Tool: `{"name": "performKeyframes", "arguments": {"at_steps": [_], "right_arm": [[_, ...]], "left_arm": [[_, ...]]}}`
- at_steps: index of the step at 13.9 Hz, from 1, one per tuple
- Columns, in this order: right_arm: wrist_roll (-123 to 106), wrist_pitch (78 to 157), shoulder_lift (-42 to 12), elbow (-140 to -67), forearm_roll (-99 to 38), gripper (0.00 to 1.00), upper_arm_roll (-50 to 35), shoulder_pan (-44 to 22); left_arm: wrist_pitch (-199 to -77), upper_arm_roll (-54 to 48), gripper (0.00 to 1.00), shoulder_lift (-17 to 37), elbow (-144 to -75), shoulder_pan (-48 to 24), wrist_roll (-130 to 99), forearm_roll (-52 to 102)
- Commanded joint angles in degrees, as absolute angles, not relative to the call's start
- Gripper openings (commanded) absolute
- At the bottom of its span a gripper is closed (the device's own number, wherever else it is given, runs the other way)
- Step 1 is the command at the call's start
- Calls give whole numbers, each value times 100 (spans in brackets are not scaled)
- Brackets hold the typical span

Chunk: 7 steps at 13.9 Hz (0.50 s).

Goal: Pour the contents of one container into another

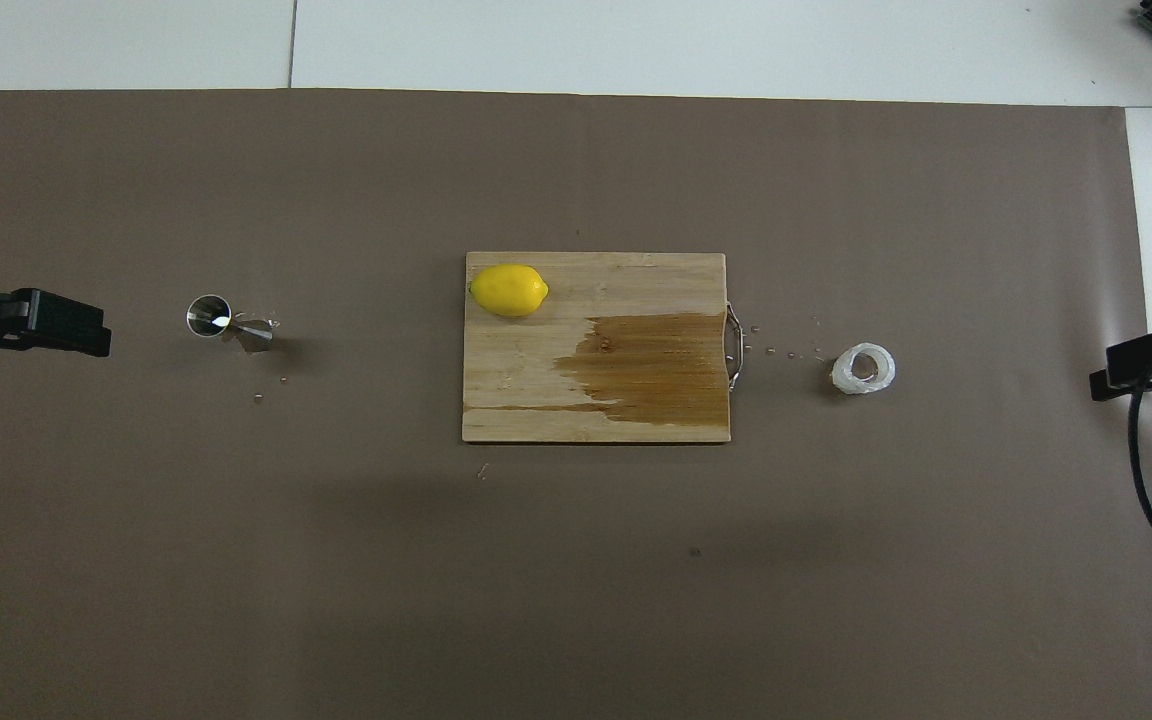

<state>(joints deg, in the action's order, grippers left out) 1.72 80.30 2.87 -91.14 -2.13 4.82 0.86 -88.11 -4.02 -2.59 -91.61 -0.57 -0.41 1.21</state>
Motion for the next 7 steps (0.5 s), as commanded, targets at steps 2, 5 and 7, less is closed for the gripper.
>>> {"name": "performKeyframes", "arguments": {"at_steps": [2, 5, 7], "right_arm": [[132, 8042, 264, -9088, -185, 100, 501, 79], [132, 8042, 264, -9088, -185, 100, 501, 79], [132, 8033, 264, -9088, -185, 100, 501, 79]], "left_arm": [[-8780, -404, 100, -334, -9237, -123, 44, 61], [-9164, -404, 100, -430, -9542, -88, 9, 88], [-9972, -369, 100, -632, -10148, -44, 9, 158]]}}
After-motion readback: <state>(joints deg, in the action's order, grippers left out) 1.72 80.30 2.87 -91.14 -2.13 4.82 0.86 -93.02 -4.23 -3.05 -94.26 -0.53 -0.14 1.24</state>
